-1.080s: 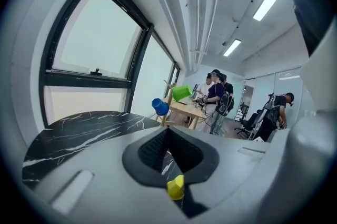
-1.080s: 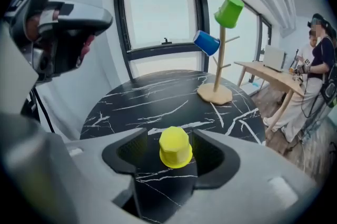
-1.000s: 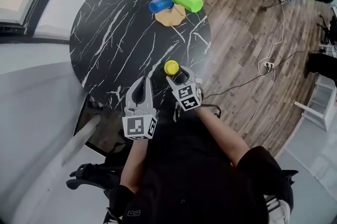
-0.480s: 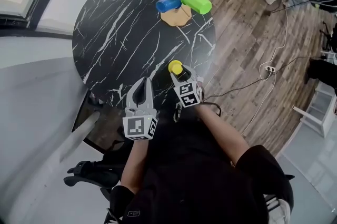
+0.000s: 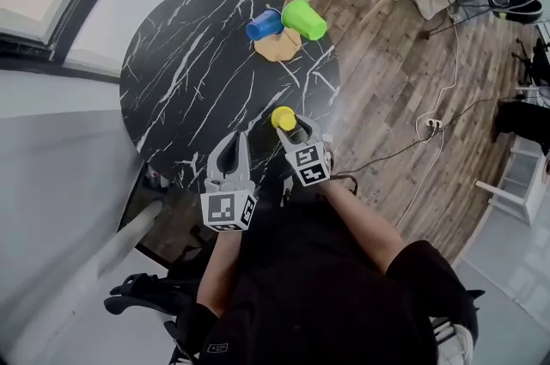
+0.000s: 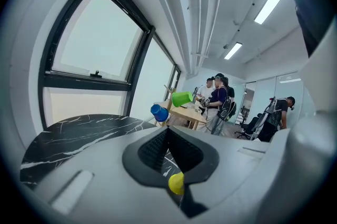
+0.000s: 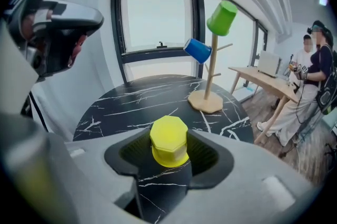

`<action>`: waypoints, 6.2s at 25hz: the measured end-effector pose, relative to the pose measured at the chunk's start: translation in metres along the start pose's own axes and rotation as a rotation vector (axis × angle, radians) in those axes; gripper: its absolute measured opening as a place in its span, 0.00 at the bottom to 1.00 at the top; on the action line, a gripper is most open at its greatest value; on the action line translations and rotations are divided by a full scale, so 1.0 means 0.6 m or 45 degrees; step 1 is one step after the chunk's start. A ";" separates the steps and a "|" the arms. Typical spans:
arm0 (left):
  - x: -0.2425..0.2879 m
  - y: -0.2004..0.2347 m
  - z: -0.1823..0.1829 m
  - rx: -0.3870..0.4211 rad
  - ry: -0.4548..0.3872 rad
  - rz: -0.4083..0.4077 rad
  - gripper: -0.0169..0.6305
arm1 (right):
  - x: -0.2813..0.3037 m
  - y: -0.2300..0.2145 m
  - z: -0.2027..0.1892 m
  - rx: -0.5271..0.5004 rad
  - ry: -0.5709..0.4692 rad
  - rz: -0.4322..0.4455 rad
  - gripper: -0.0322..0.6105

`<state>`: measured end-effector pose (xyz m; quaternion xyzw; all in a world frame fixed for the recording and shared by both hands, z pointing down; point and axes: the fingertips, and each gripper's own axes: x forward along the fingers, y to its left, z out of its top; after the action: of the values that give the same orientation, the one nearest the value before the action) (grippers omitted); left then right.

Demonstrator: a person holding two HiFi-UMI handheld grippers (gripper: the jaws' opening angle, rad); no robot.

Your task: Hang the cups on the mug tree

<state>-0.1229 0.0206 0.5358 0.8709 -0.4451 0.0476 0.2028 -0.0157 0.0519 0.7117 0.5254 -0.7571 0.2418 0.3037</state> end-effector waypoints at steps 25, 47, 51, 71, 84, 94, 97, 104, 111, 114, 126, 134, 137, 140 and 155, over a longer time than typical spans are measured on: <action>0.089 -0.105 0.102 0.046 -0.071 -0.073 0.02 | -0.131 -0.149 0.194 -0.020 -0.399 -0.052 0.38; 0.155 -0.124 0.123 0.047 -0.098 0.103 0.02 | -0.048 -0.242 0.227 -0.013 -0.413 0.067 0.38; 0.158 -0.120 0.127 0.048 -0.089 0.147 0.02 | -0.025 -0.248 0.241 -0.018 -0.409 0.098 0.38; 0.162 -0.088 0.125 0.014 -0.091 0.264 0.02 | 0.084 -0.263 0.220 -0.047 -0.277 0.131 0.38; 0.149 -0.077 0.116 0.000 -0.084 0.301 0.02 | 0.123 -0.267 0.201 -0.070 -0.208 0.098 0.38; 0.141 -0.077 0.113 -0.006 -0.081 0.305 0.02 | 0.132 -0.266 0.191 -0.065 -0.178 0.087 0.38; 0.138 -0.078 0.113 -0.006 -0.080 0.303 0.02 | 0.134 -0.264 0.193 -0.051 -0.189 0.092 0.38; 0.129 -0.076 0.110 -0.007 -0.070 0.306 0.02 | 0.137 -0.260 0.189 -0.043 -0.191 0.104 0.38; 0.126 -0.070 0.105 -0.007 -0.059 0.304 0.02 | 0.148 -0.259 0.185 -0.032 -0.177 0.107 0.40; 0.125 -0.068 0.106 -0.010 -0.062 0.301 0.02 | 0.147 -0.262 0.180 -0.032 -0.164 0.094 0.42; 0.122 -0.063 0.114 -0.018 -0.084 0.238 0.02 | 0.100 -0.254 0.174 -0.034 -0.180 0.075 0.43; 0.109 -0.064 0.128 -0.014 -0.128 0.183 0.02 | -0.017 -0.263 0.223 0.081 -0.355 0.024 0.31; 0.100 -0.064 0.135 -0.026 -0.151 0.169 0.02 | -0.066 -0.264 0.253 0.097 -0.426 0.014 0.10; 0.088 -0.065 0.147 -0.029 -0.177 0.155 0.02 | -0.107 -0.253 0.272 0.097 -0.471 0.030 0.05; 0.024 -0.105 0.178 0.049 -0.249 0.076 0.02 | -0.263 -0.143 0.319 0.184 -0.712 0.123 0.05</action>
<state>-0.0745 0.0003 0.4226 0.8616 -0.4874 -0.0231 0.1399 0.0671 -0.0054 0.4693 0.5553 -0.8163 0.1552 0.0333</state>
